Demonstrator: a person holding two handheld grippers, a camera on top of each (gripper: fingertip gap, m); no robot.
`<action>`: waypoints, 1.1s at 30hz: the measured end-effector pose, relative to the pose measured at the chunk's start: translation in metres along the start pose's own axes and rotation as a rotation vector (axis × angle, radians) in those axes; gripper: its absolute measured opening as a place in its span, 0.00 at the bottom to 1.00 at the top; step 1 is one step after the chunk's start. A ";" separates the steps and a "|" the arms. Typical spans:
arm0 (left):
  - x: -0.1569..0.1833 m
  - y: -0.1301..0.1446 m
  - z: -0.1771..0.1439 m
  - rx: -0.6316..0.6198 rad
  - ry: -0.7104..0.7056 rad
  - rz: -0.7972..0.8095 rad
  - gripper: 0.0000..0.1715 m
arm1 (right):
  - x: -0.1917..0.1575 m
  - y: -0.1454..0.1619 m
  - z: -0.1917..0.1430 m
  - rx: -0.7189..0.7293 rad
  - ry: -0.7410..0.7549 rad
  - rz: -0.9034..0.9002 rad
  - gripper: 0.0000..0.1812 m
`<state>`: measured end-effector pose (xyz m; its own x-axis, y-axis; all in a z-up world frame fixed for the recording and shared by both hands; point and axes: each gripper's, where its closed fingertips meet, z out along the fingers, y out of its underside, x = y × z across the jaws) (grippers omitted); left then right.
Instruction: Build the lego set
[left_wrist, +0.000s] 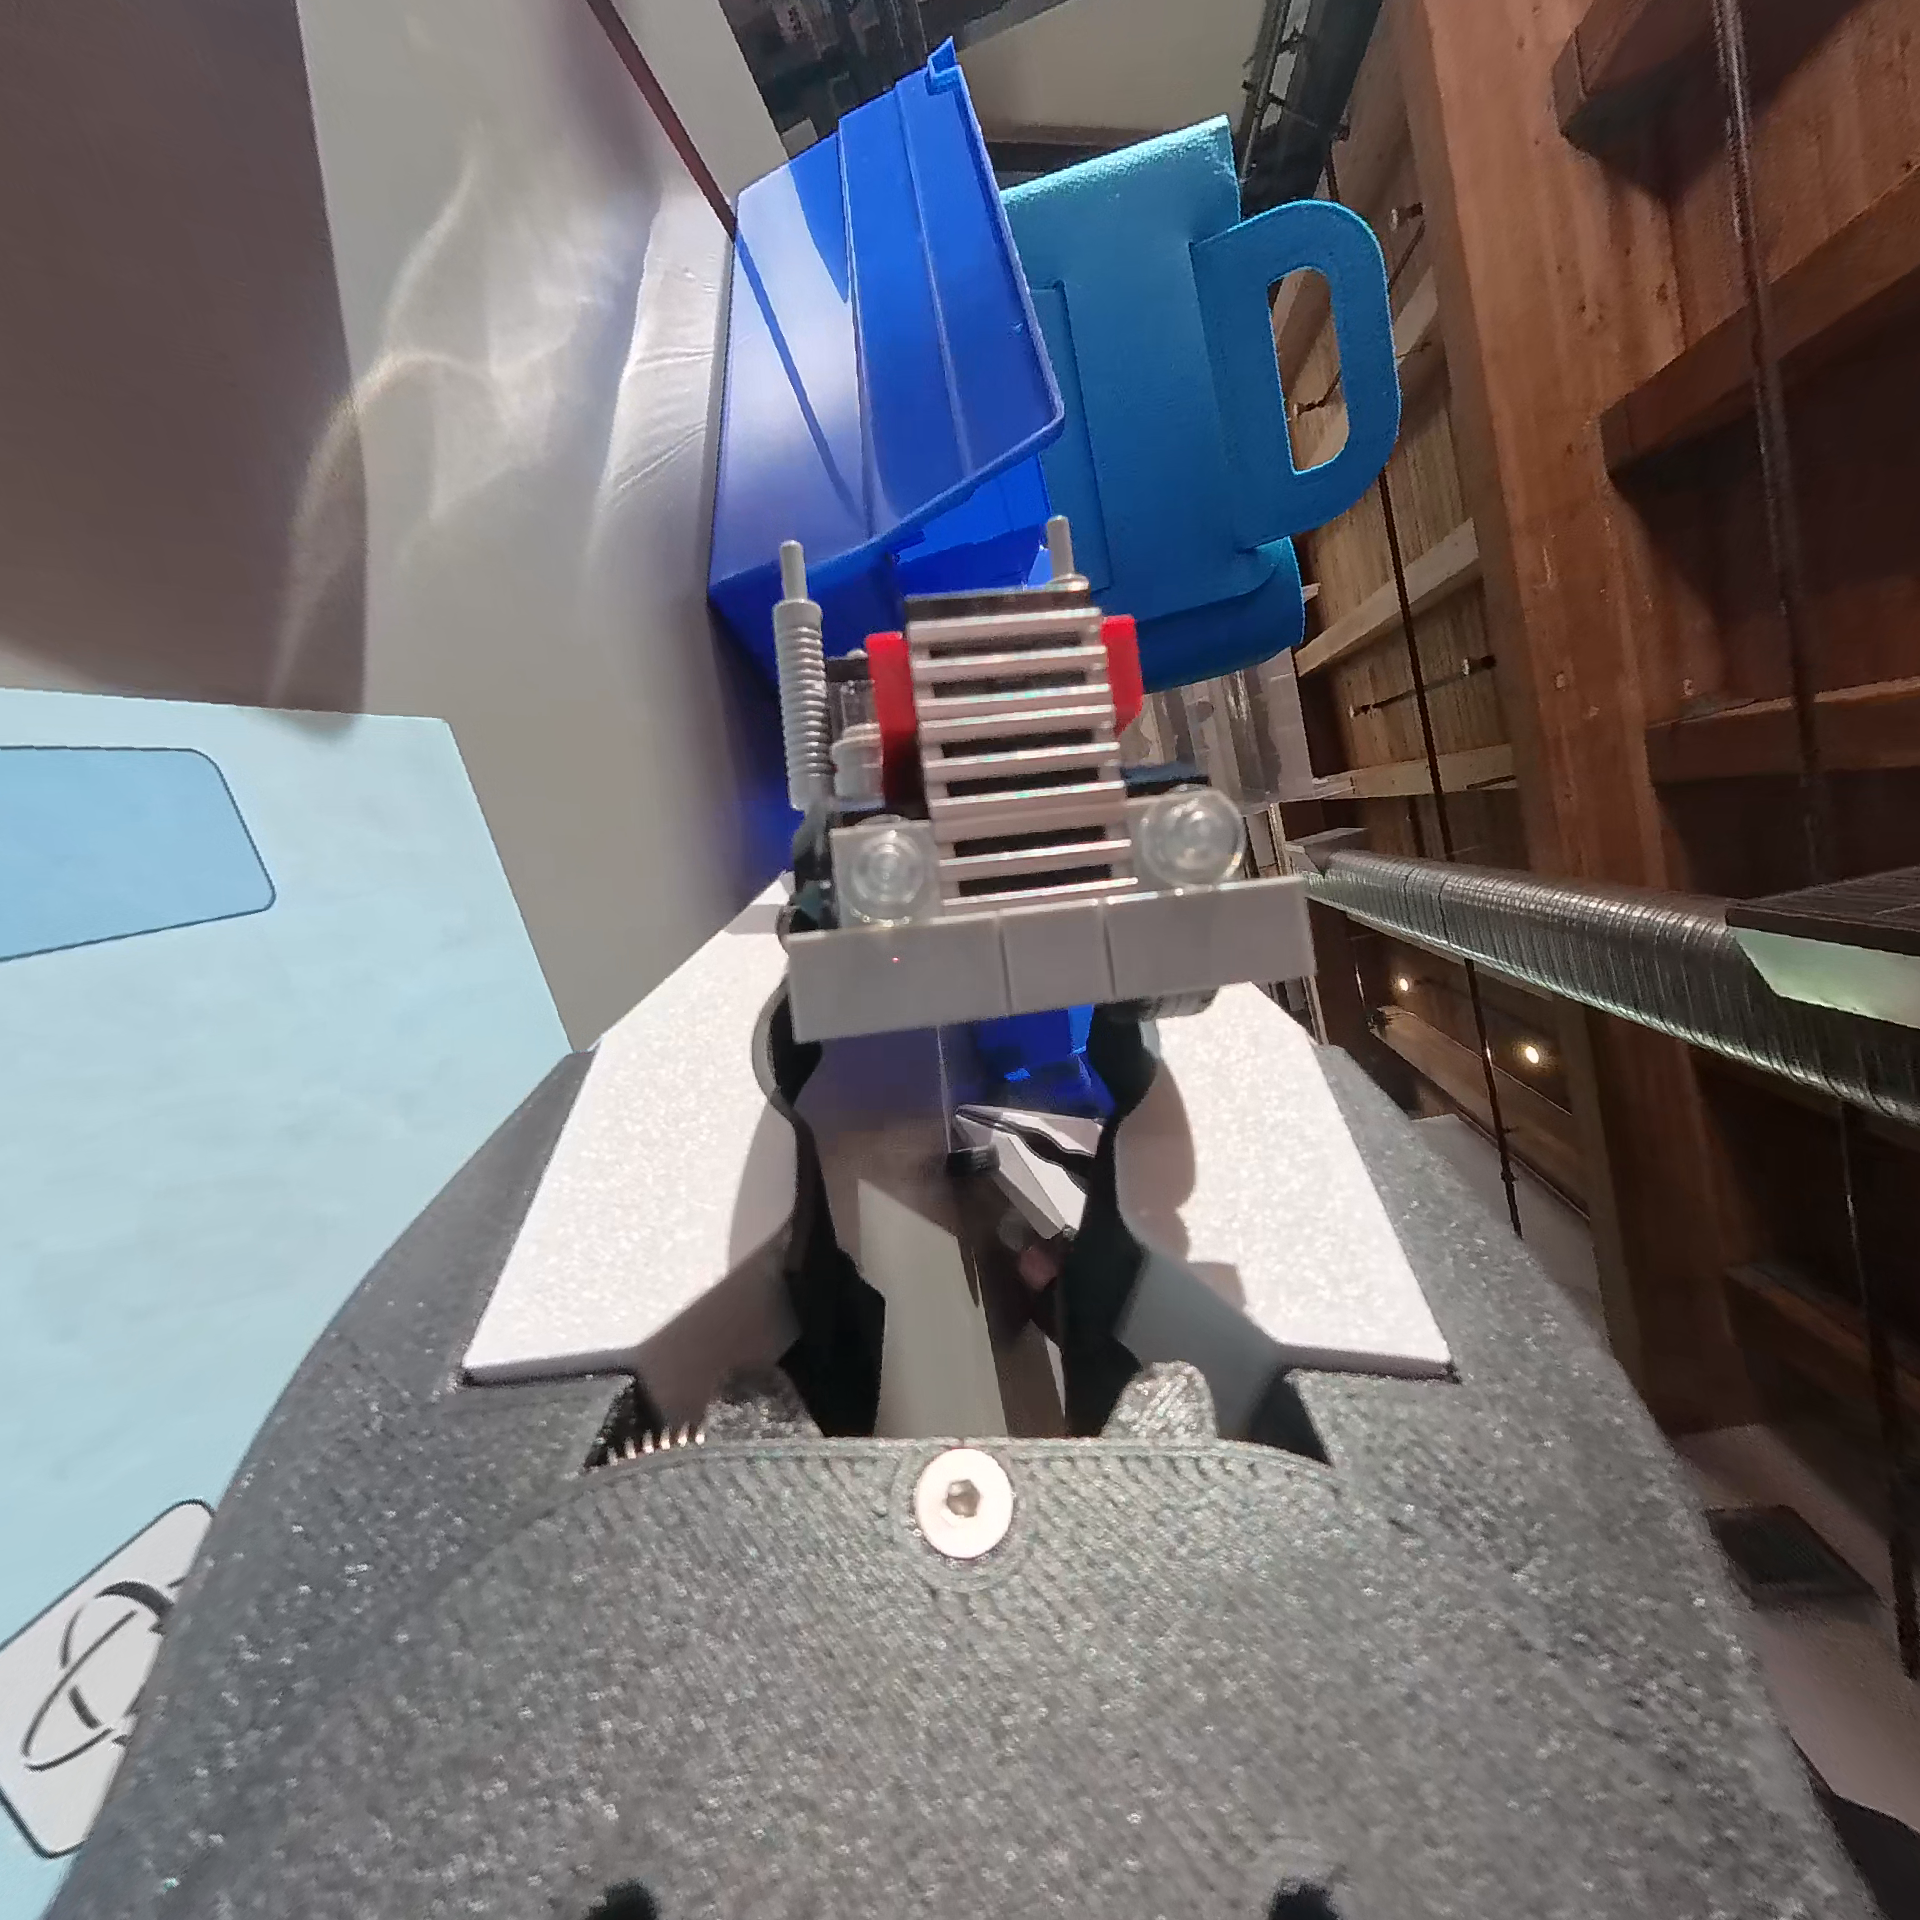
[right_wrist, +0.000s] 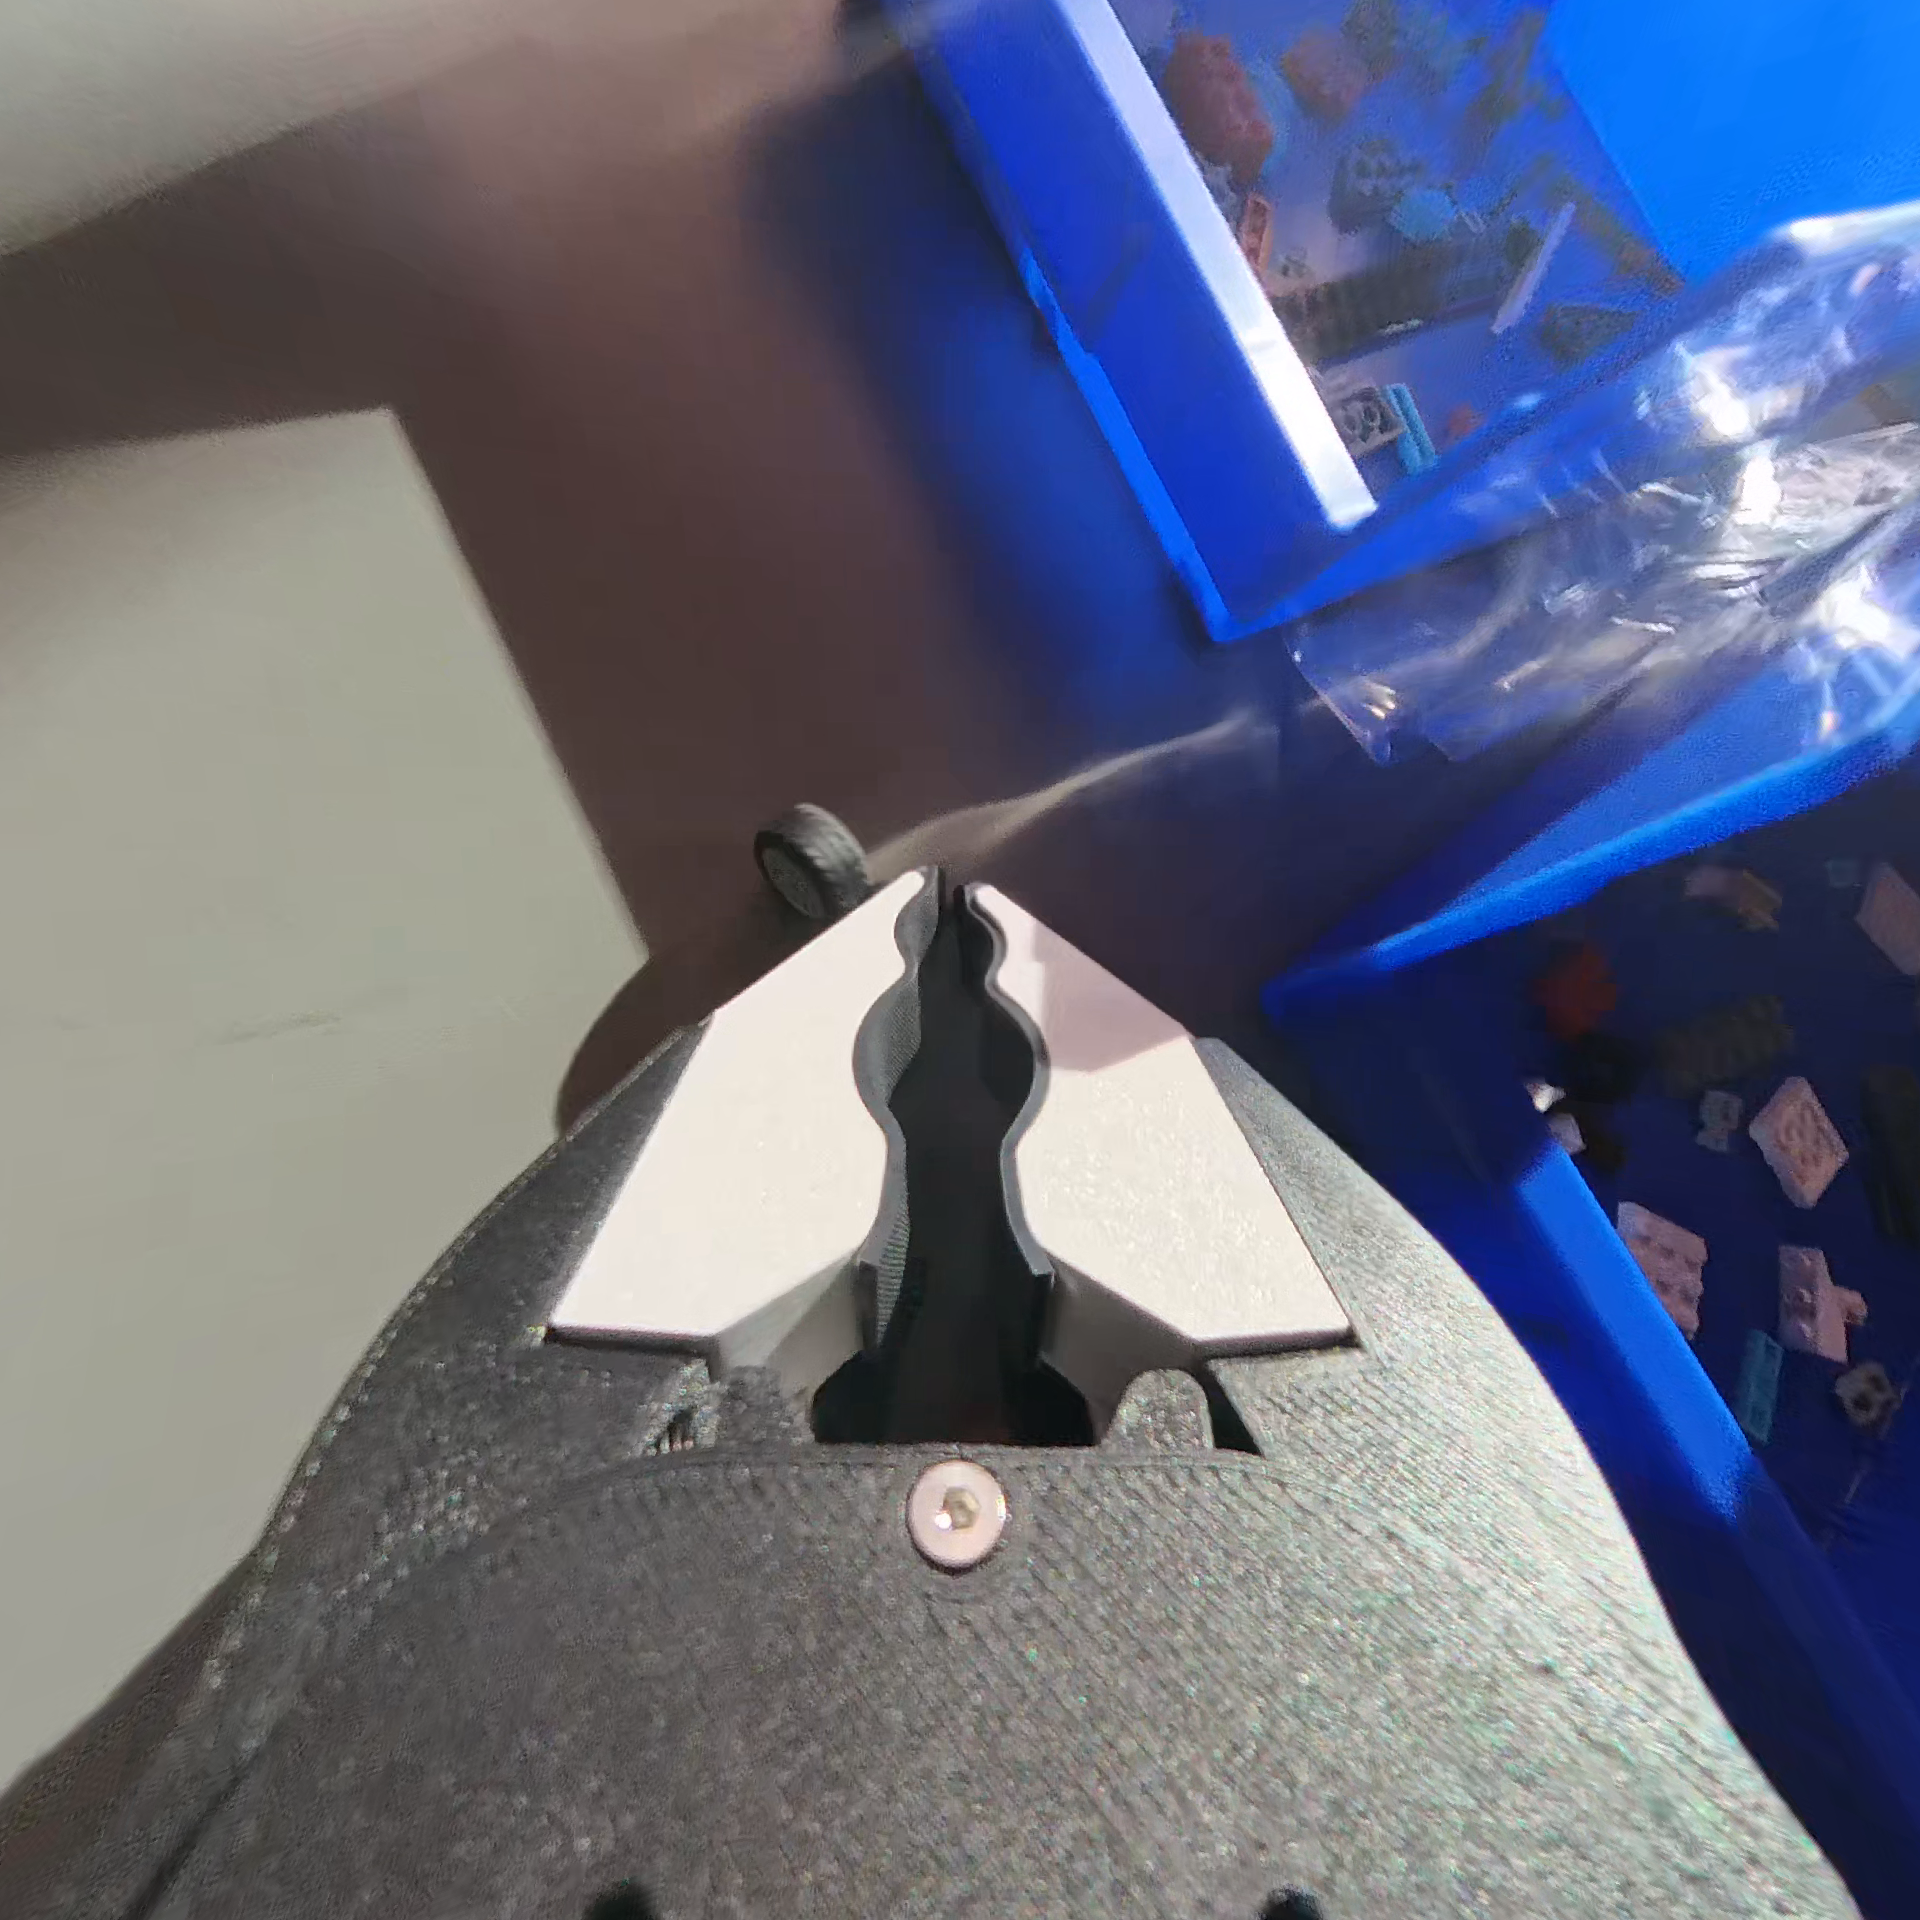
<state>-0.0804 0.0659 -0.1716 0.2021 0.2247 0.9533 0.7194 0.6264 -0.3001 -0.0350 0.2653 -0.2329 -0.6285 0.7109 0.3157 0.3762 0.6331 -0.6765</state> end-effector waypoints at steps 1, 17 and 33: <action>0.000 0.000 0.000 -0.001 0.001 -0.003 0.30 | -0.006 -0.003 0.000 0.010 -0.024 -0.015 0.02; 0.003 0.005 0.002 -0.015 0.014 -0.013 0.30 | -0.108 -0.043 -0.025 0.203 -0.279 -0.247 0.21; 0.001 -0.017 -0.008 0.043 0.008 -0.012 0.30 | -0.125 -0.086 0.013 0.190 -0.394 -0.242 0.18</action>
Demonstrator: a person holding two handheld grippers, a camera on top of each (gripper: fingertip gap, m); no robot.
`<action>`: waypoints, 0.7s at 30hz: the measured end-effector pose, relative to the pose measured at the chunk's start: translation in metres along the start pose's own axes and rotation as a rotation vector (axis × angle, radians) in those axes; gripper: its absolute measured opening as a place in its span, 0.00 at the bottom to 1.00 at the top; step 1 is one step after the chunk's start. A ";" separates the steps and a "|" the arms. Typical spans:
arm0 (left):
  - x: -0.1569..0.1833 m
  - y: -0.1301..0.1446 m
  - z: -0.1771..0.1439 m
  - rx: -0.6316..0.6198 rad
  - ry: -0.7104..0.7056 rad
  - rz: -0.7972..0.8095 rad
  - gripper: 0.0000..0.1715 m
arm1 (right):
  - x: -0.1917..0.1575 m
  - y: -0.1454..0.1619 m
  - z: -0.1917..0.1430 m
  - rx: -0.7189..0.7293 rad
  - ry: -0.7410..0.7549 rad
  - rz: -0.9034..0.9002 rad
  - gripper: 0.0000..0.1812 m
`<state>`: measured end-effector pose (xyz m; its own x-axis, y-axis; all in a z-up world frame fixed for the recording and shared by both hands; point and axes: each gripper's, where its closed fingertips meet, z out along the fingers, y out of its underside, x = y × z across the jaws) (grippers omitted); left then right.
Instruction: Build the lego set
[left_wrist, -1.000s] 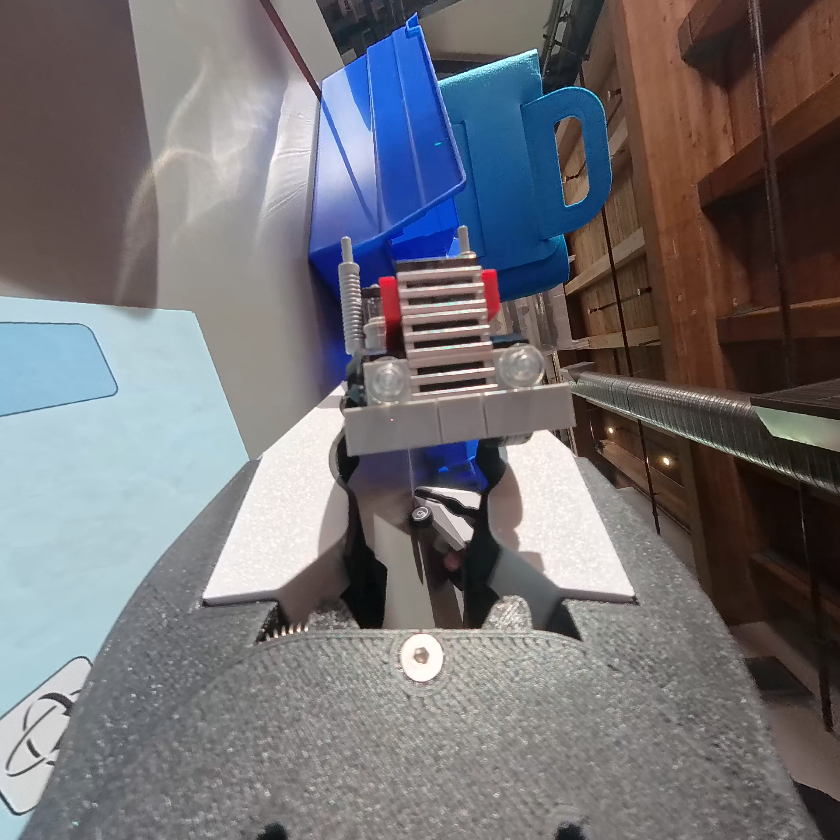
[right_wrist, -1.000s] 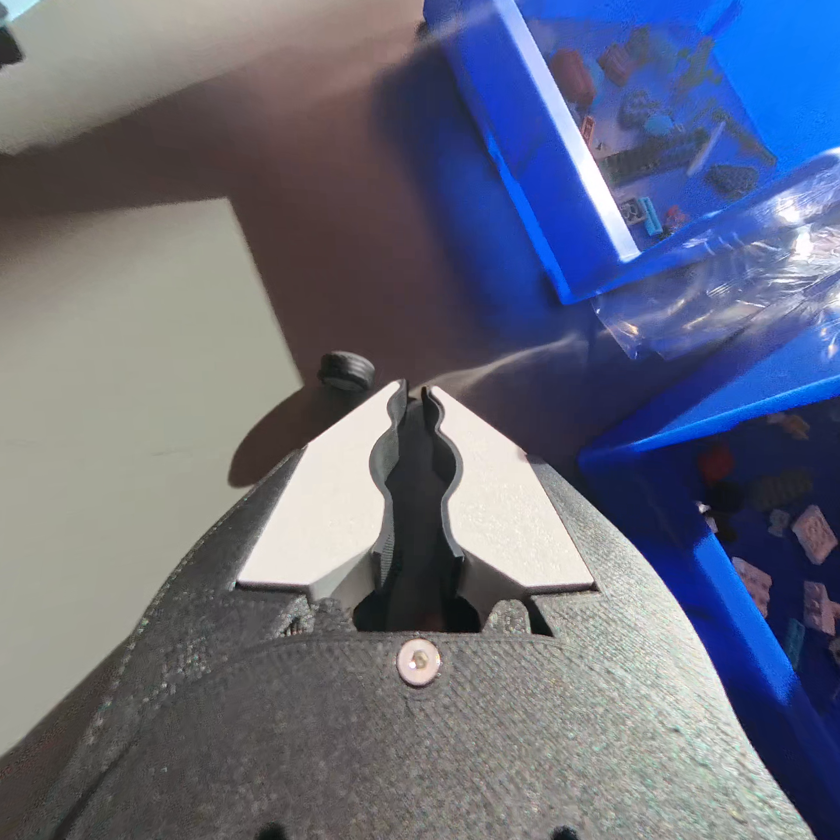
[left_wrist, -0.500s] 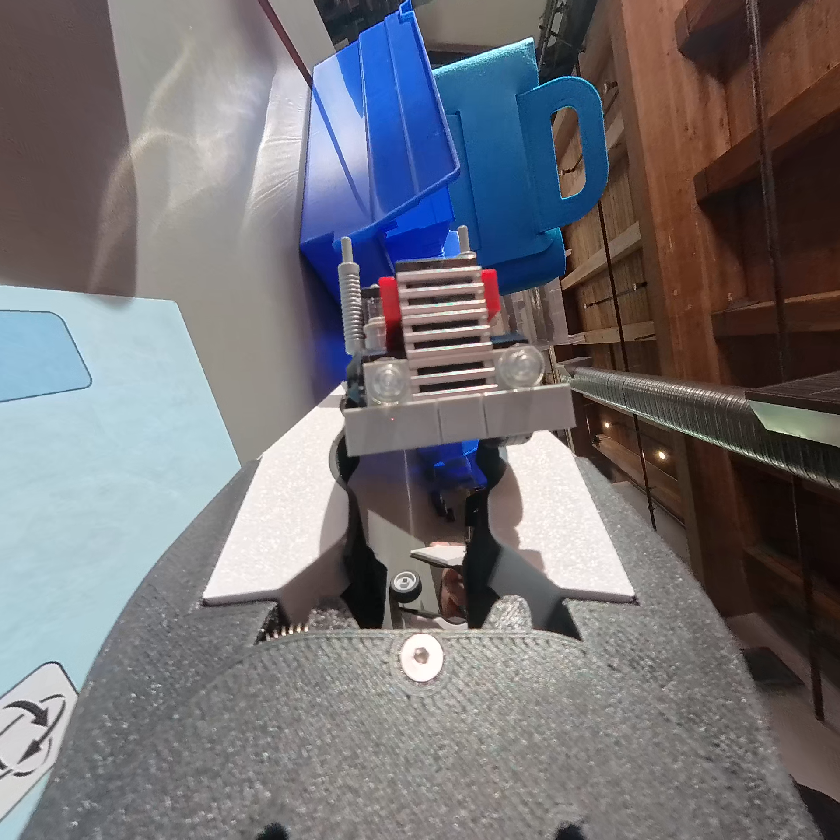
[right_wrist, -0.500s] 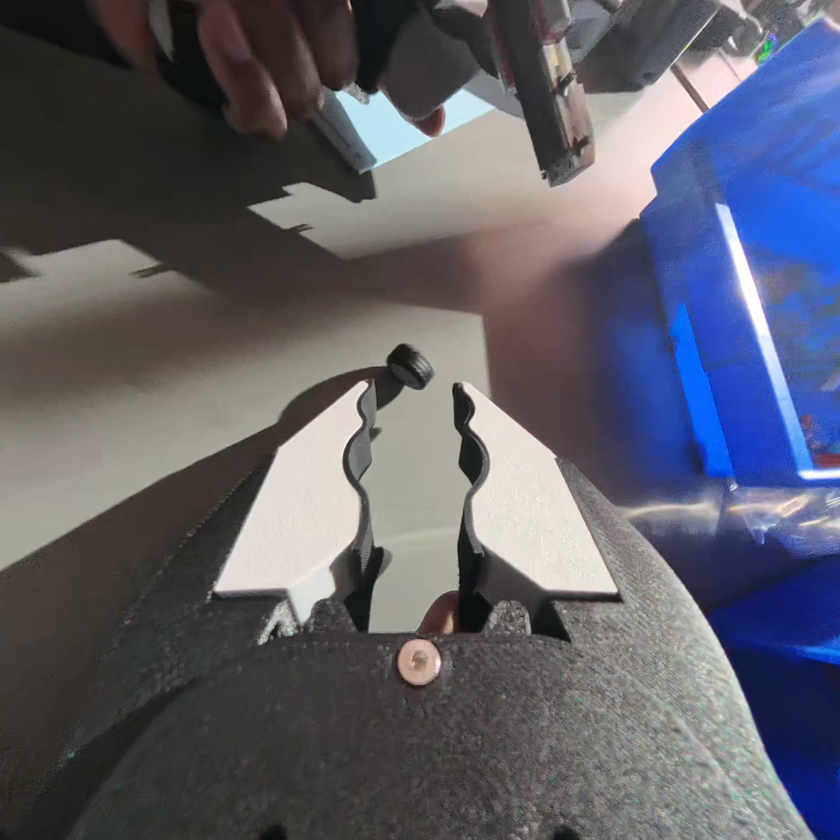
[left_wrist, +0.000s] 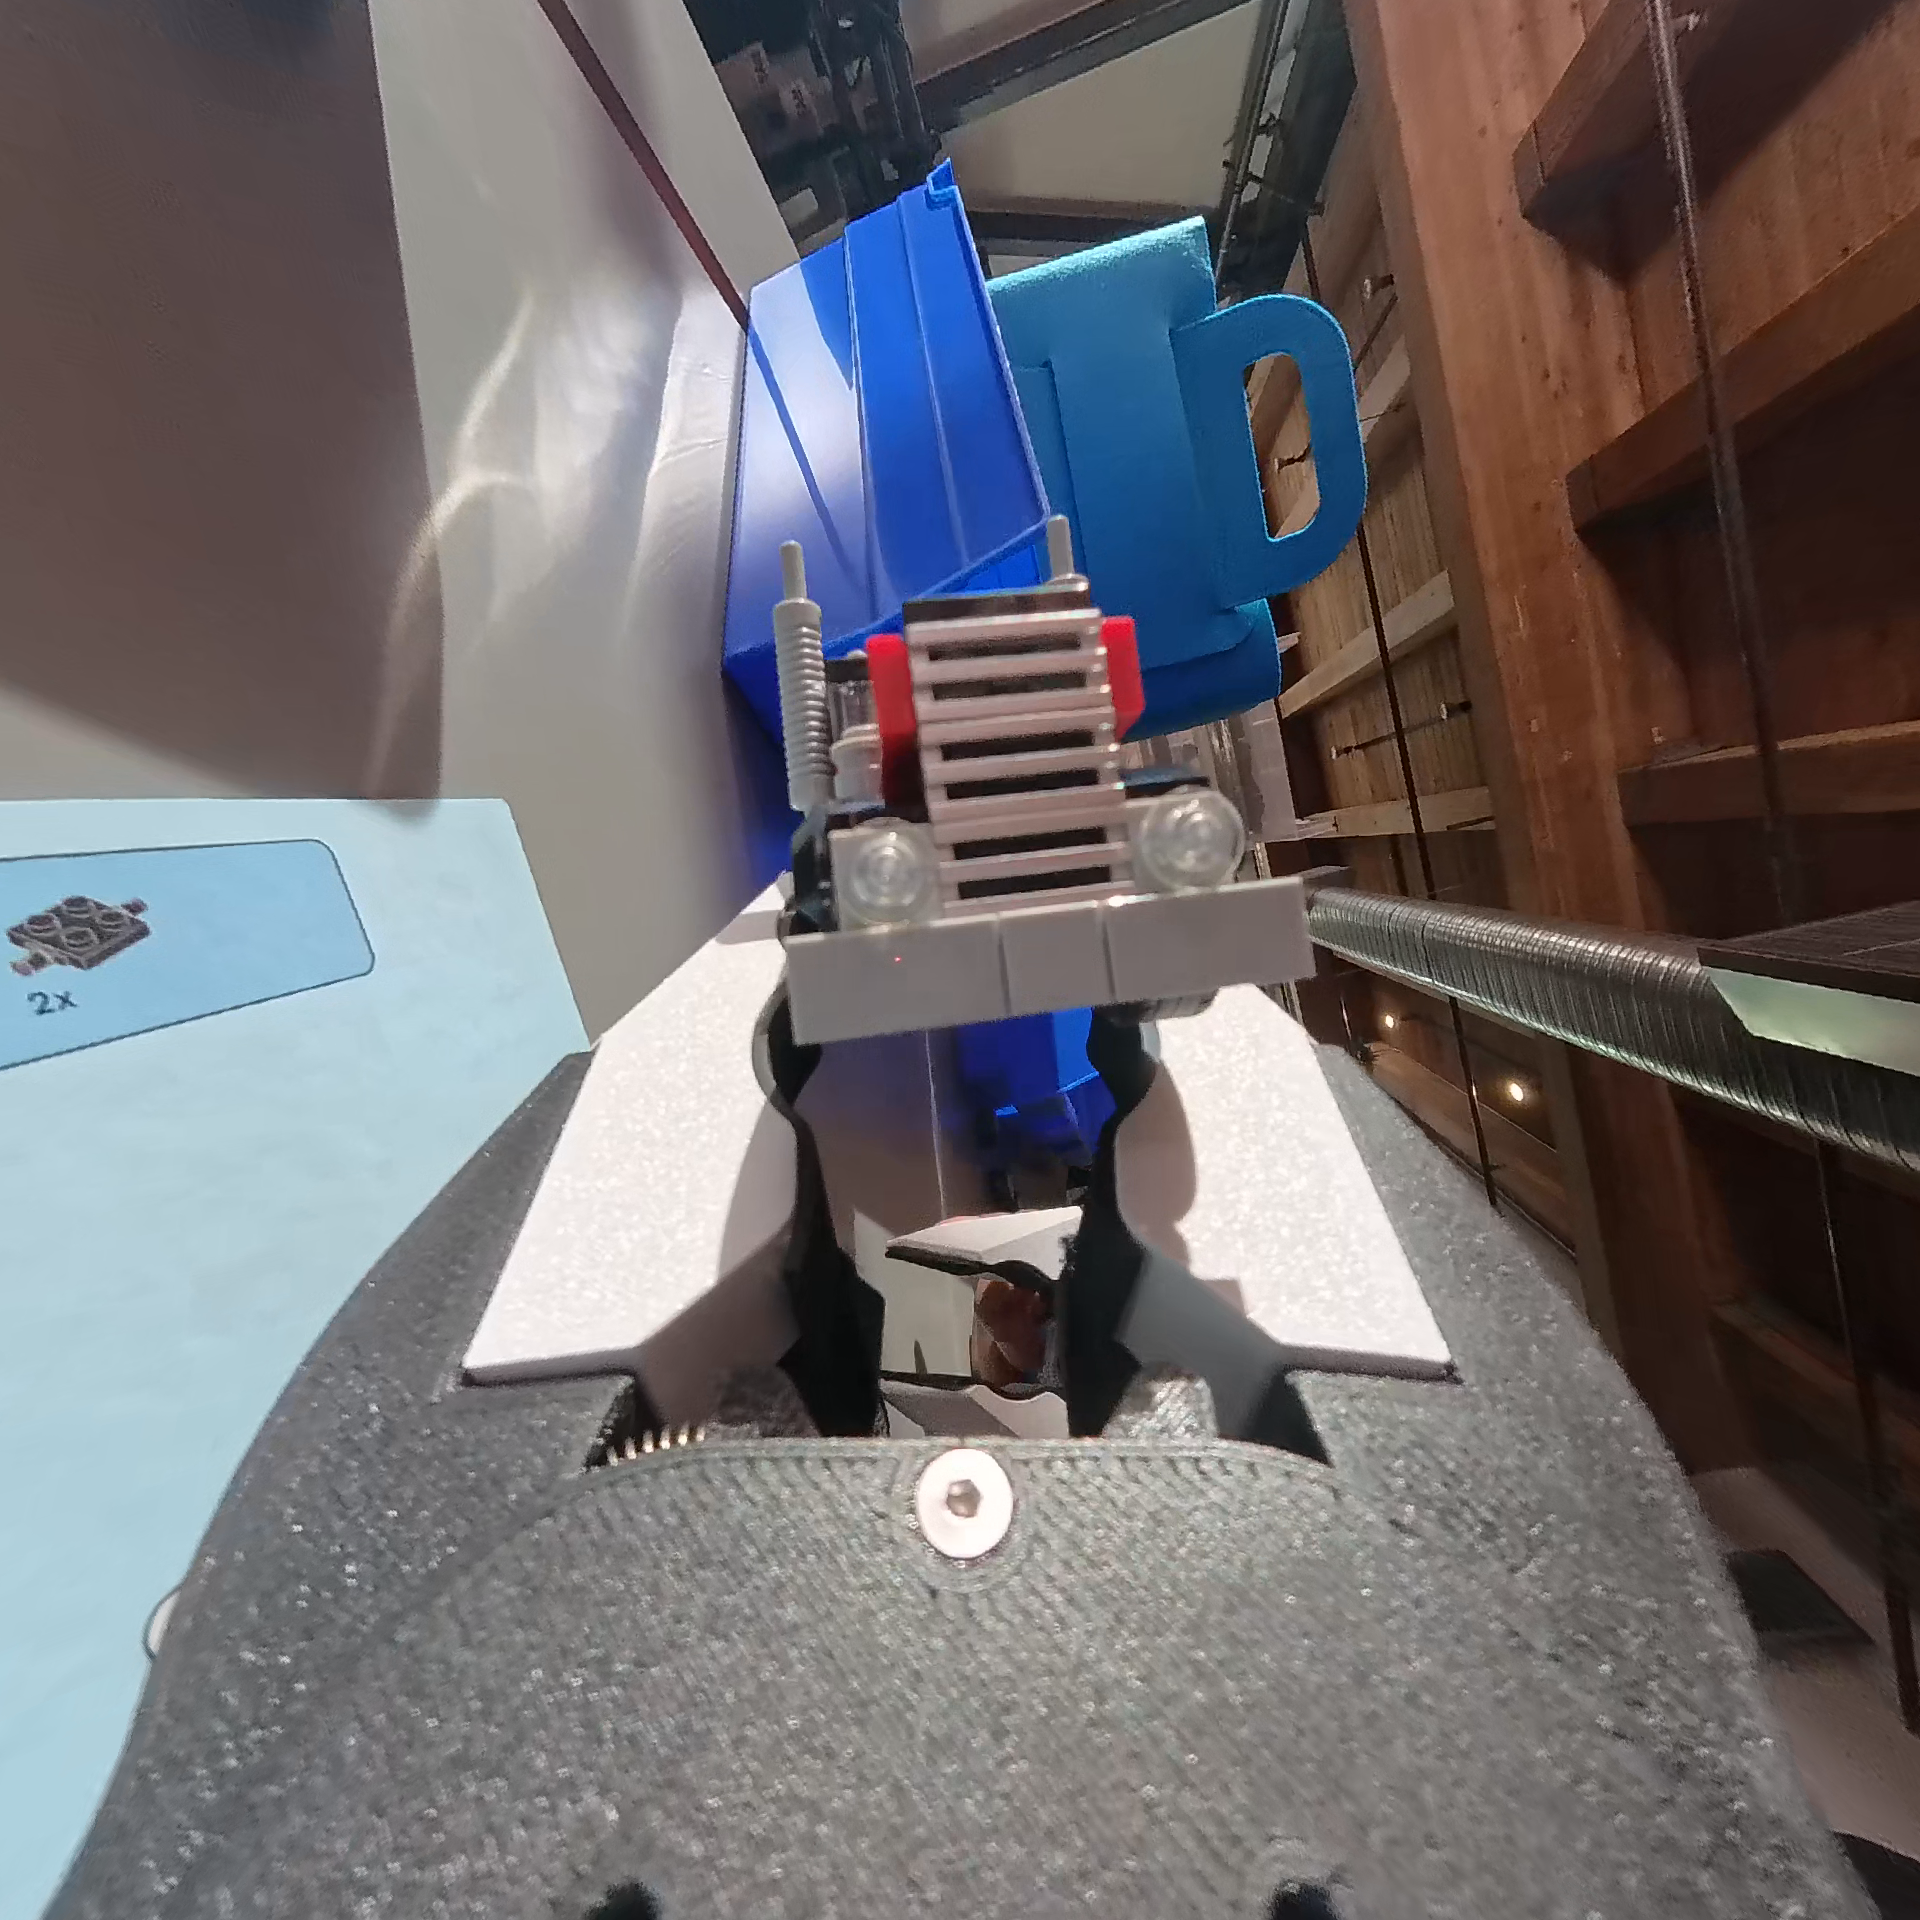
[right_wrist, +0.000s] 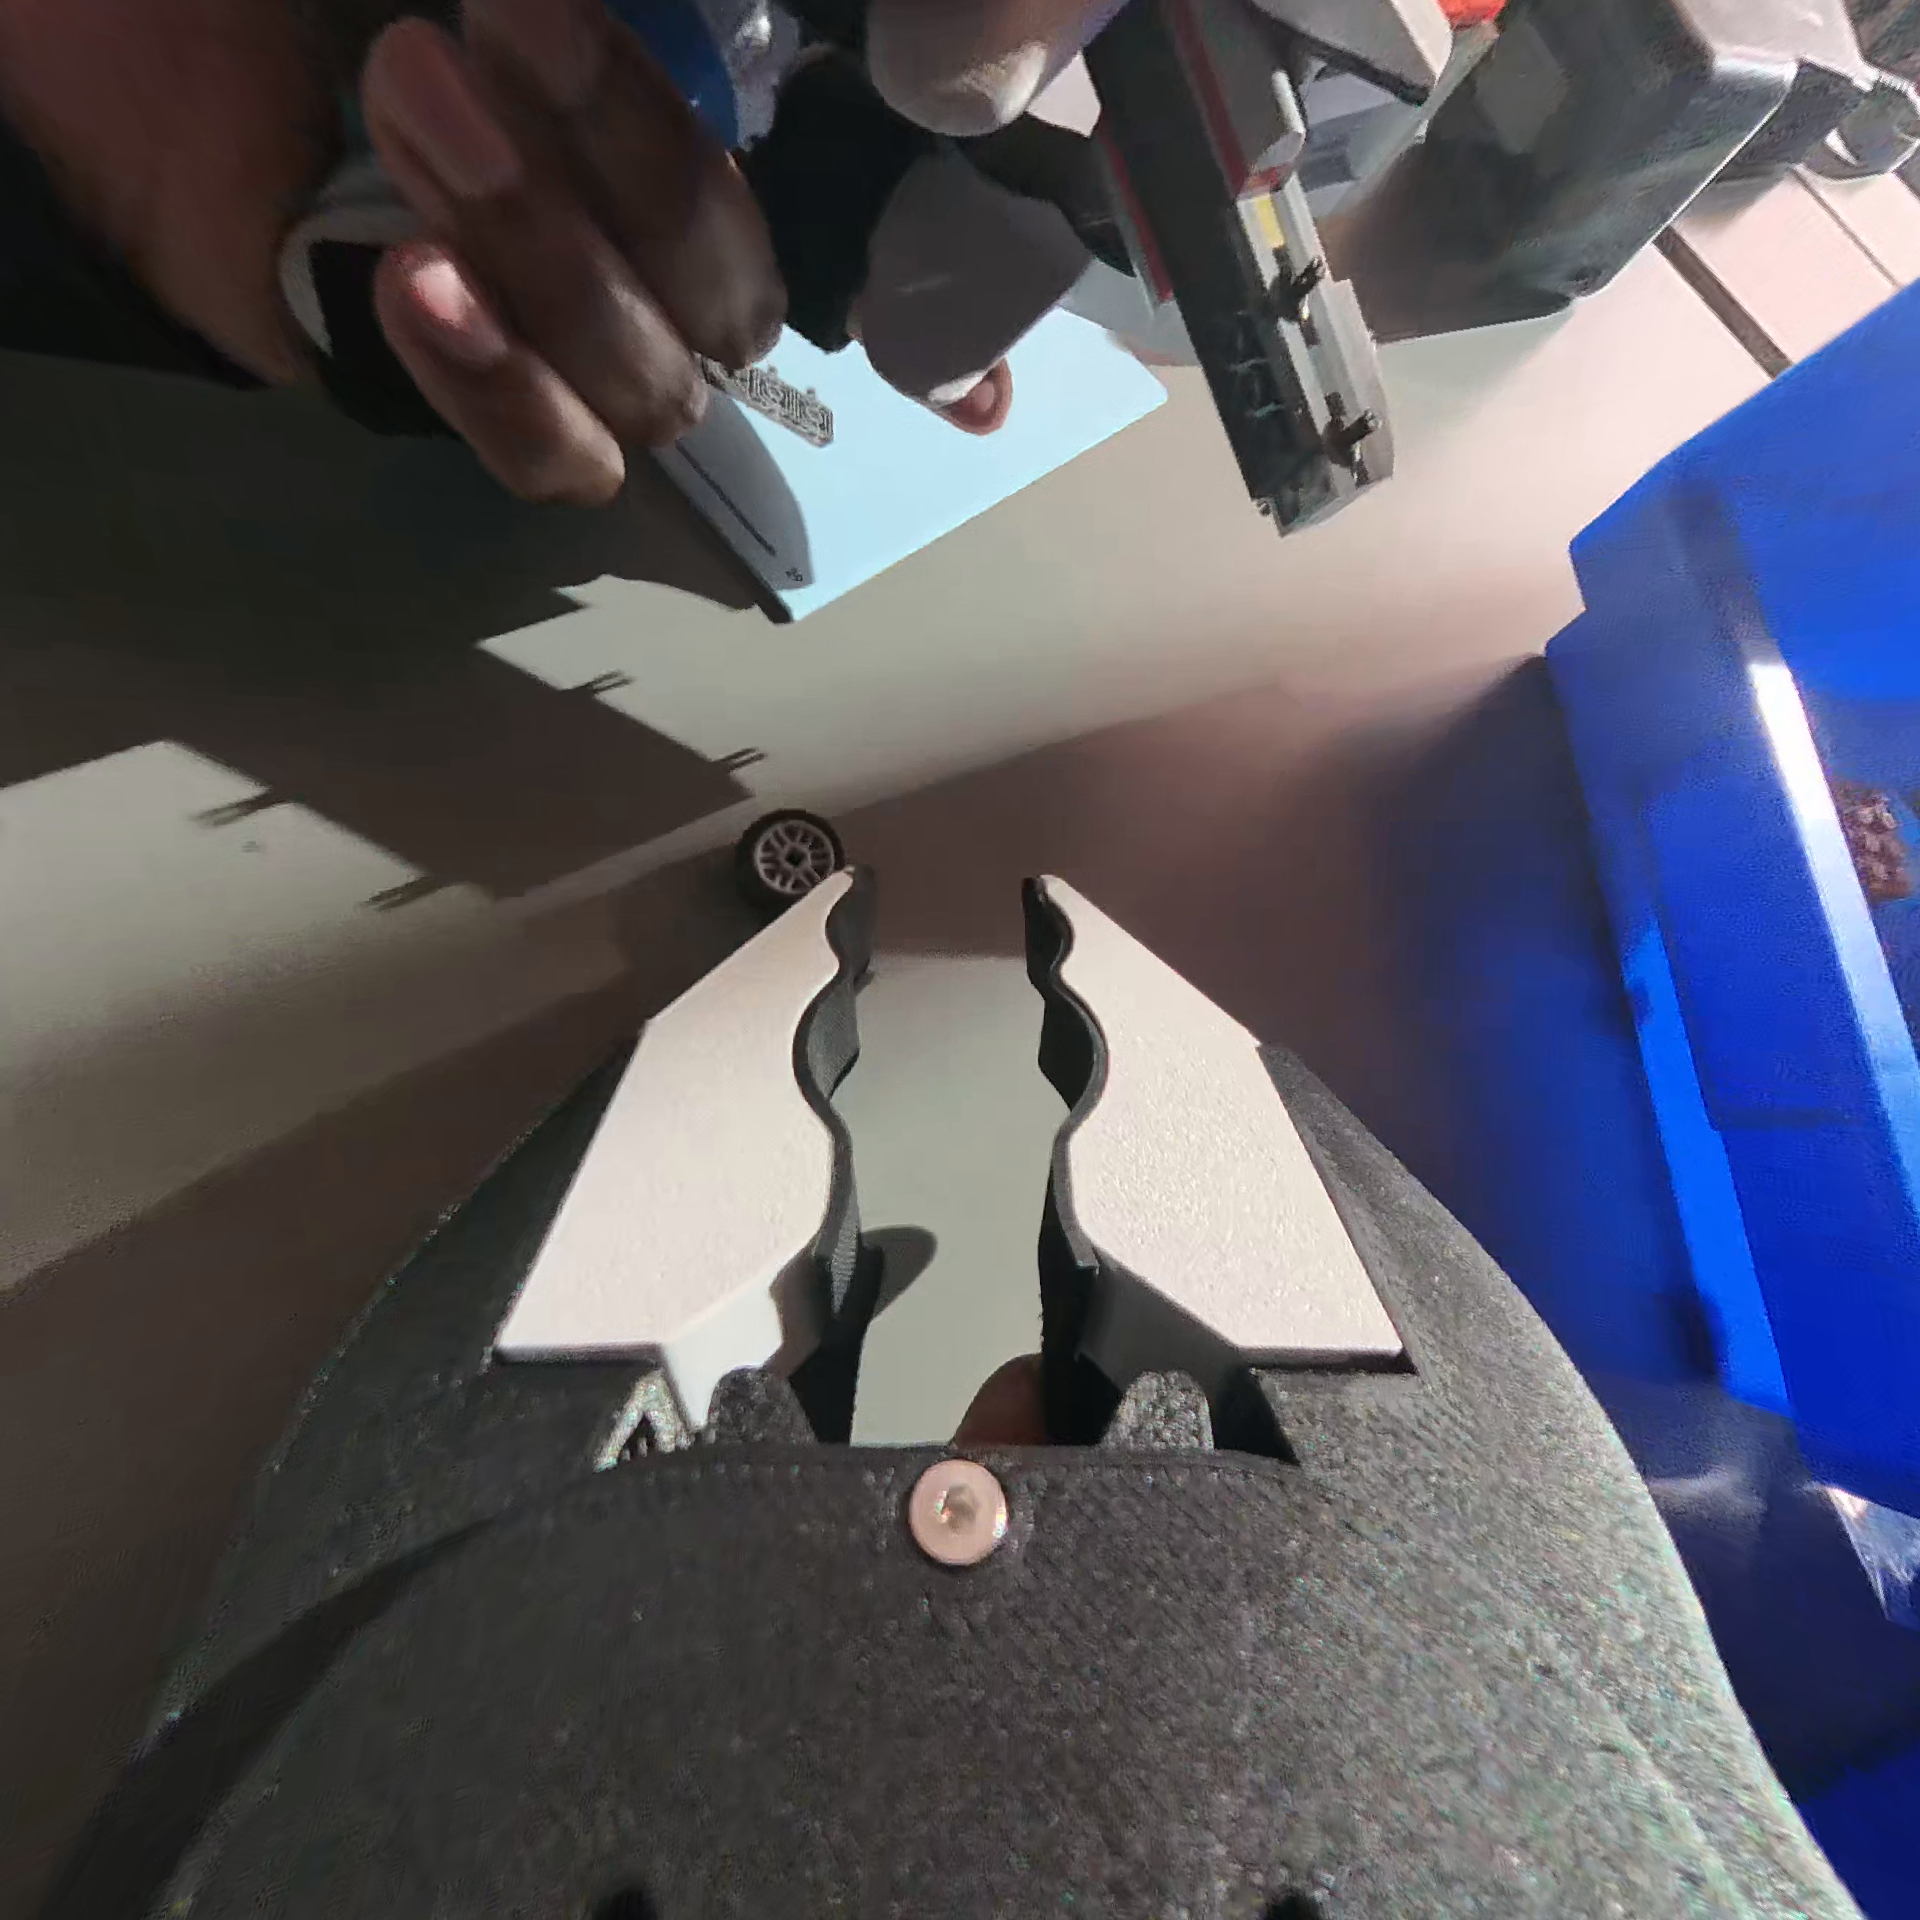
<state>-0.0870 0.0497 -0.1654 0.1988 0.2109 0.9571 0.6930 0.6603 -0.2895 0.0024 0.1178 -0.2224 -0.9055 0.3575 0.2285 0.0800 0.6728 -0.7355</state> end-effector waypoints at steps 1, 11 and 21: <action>0.000 -0.001 0.000 0.002 0.002 -0.004 0.30 | 0.001 0.002 -0.002 0.001 0.001 0.008 0.18; 0.006 0.008 0.003 -0.029 0.049 -0.069 0.30 | -0.005 -0.018 -0.010 0.133 -0.020 0.004 0.23; 0.021 0.022 0.009 -0.120 0.152 -0.108 0.29 | 0.057 -0.078 0.002 0.396 -0.010 -0.054 0.27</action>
